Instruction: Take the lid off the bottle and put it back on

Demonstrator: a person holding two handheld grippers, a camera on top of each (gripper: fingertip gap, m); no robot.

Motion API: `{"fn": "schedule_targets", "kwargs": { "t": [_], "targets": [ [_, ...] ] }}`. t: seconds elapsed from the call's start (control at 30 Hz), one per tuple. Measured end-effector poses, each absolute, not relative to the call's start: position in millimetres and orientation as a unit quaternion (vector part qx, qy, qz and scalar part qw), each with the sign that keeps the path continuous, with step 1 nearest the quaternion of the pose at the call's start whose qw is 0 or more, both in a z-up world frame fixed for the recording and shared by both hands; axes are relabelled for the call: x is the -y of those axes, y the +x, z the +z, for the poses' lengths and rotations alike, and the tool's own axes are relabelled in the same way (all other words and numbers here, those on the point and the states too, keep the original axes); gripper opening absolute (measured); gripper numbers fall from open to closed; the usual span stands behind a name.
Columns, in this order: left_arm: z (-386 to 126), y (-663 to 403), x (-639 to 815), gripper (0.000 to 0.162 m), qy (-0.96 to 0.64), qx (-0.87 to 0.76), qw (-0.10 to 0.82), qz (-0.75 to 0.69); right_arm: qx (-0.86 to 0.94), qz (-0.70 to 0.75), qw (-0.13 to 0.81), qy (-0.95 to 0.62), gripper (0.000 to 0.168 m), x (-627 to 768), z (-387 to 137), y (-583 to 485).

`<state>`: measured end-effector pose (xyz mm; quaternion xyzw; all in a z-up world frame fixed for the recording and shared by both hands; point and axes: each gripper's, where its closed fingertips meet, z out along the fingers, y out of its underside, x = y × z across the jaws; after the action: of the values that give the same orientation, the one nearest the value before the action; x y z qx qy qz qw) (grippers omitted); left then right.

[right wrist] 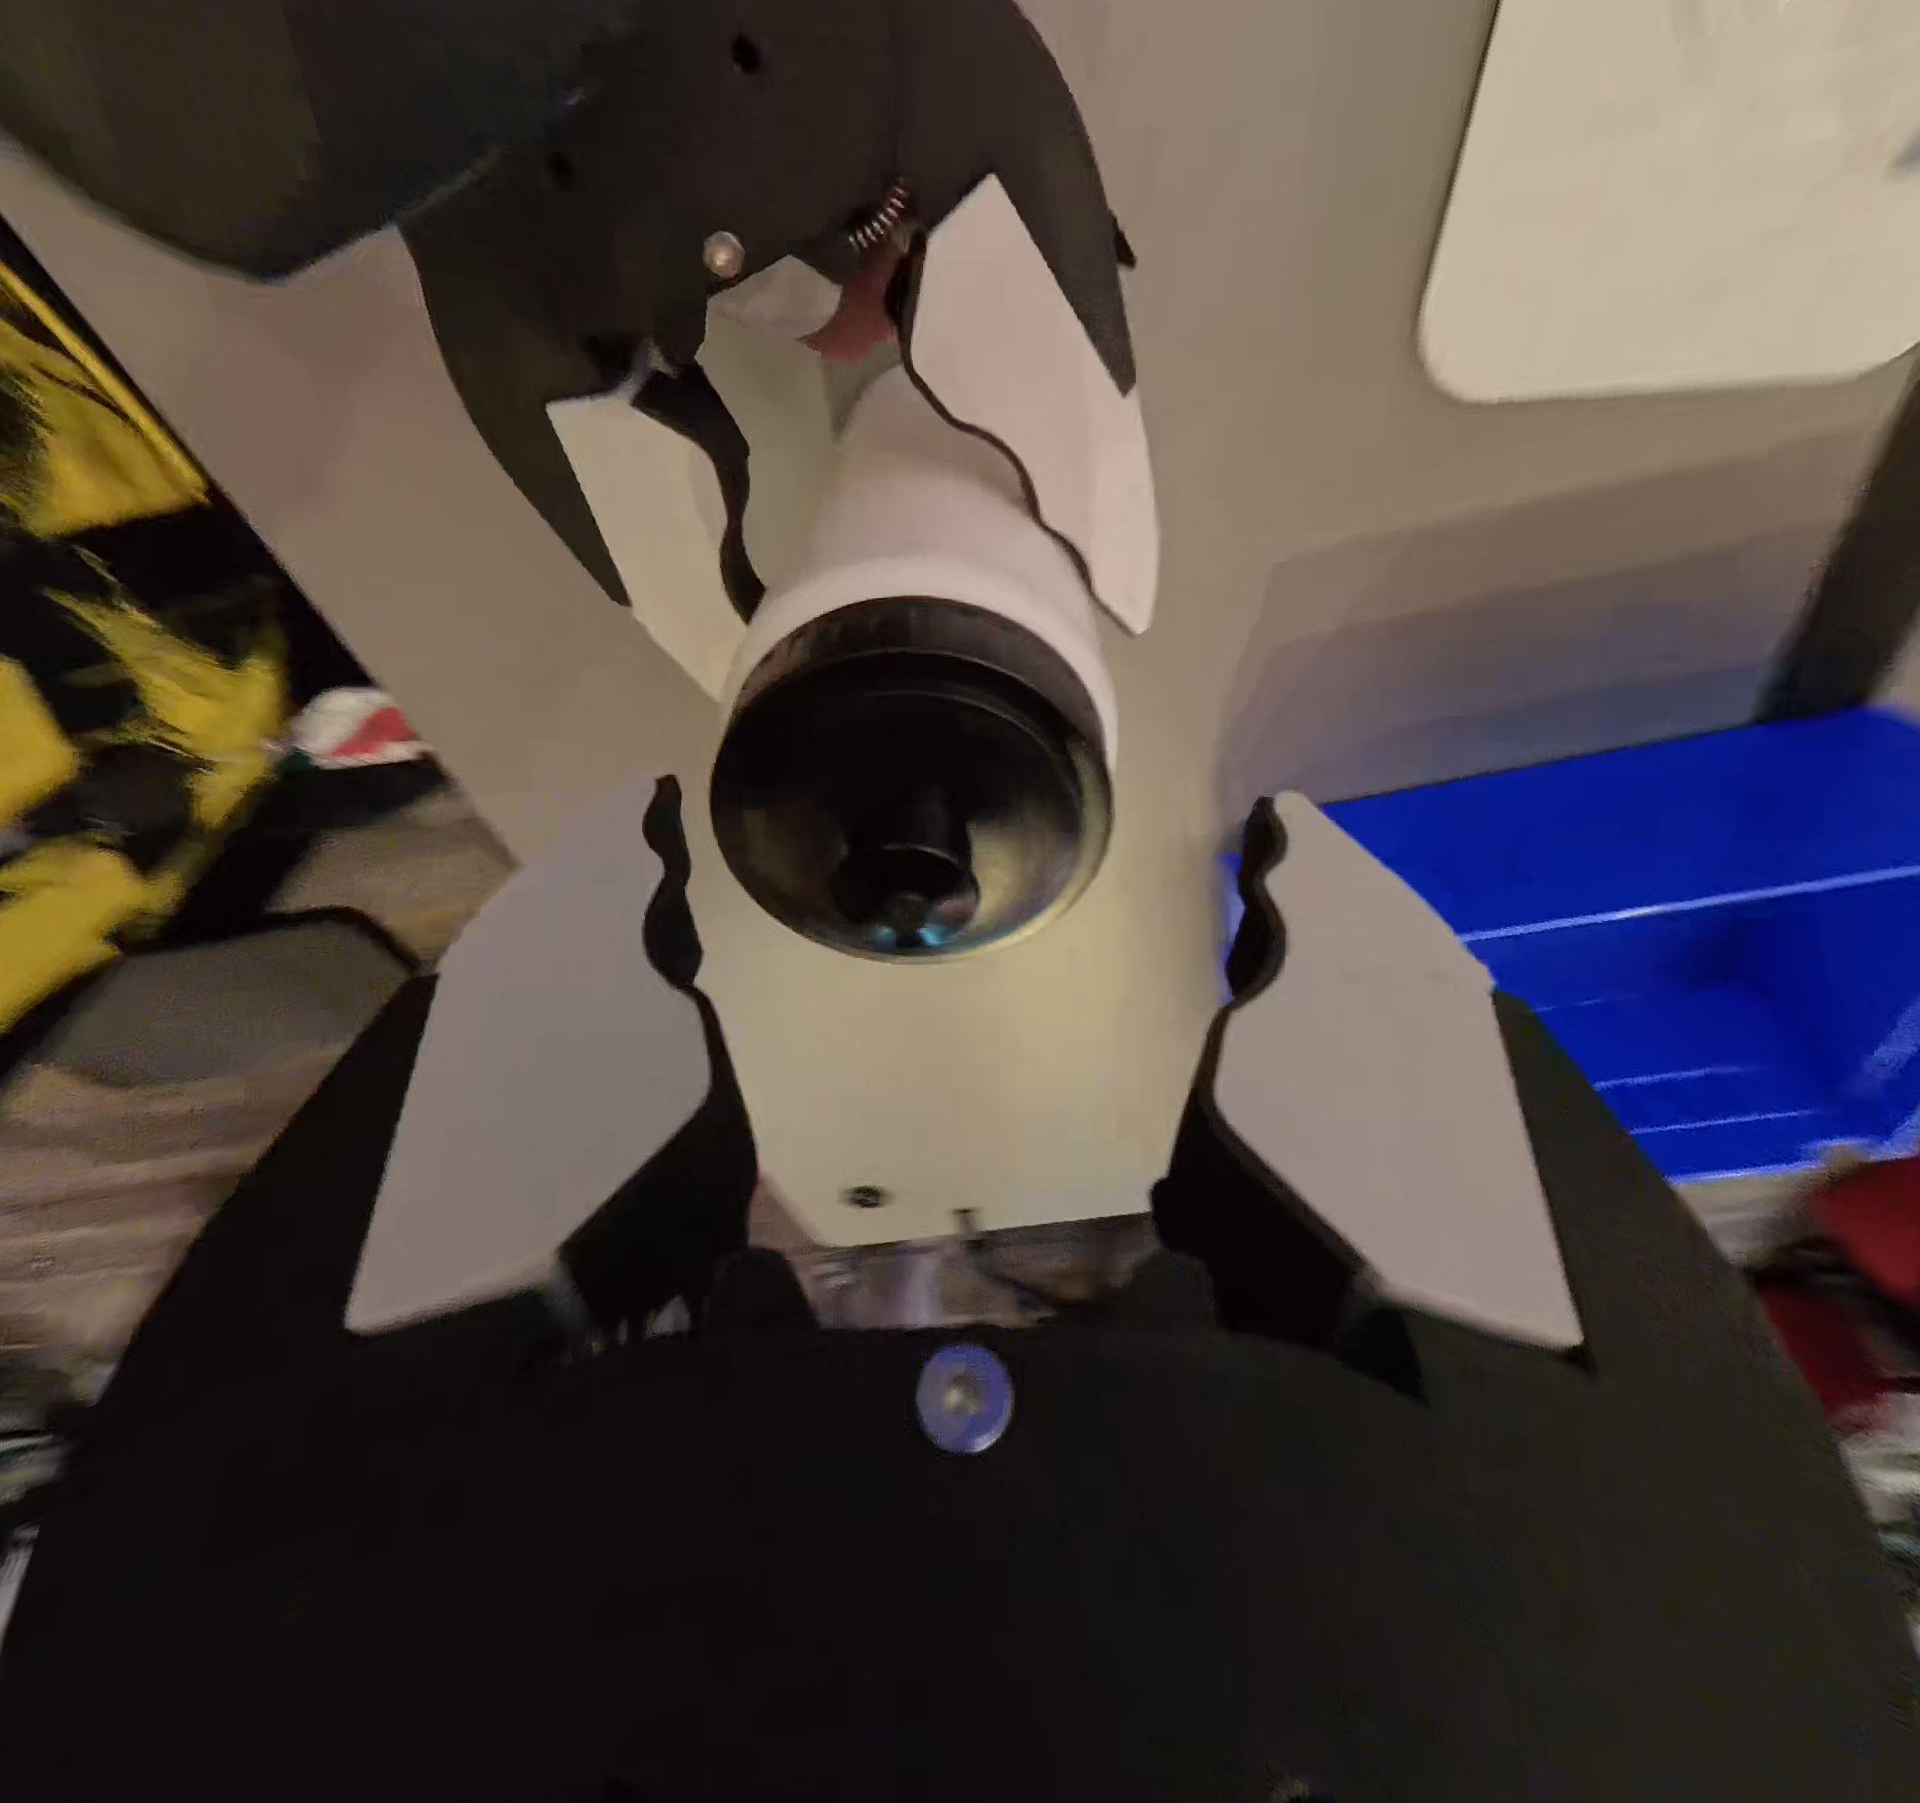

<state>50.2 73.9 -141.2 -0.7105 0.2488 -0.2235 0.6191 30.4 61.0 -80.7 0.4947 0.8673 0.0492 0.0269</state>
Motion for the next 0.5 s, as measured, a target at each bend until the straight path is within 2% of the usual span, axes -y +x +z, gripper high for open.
{"fn": "schedule_targets", "kwargs": {
  "t": [0.1,0.23,0.3,0.4,0.5],
  "targets": [
    [-141,50,-74,0.087,-0.710,-0.249,0.619,-0.224,-0.917,0.060,-0.002,0.394,0.100,-63,-78,26],
    [-141,50,-74,0.087,-0.710,-0.249,0.619,-0.224,-0.934,0.059,0.029,0.350,0.072,-56,-81,35],
    [-141,50,-74,0.087,-0.711,-0.249,0.619,-0.224,-0.915,0.060,0.036,0.398,0.072,-55,-81,37],
    [-141,50,-75,0.087,-0.711,-0.247,0.618,-0.225,-0.817,0.031,0.064,0.572,0.073,-53,-81,38],
    [-141,51,-74,0.087,-0.710,-0.249,0.620,-0.225,-0.803,0.028,0.061,0.592,0.073,-52,-80,39]
  ]
}}
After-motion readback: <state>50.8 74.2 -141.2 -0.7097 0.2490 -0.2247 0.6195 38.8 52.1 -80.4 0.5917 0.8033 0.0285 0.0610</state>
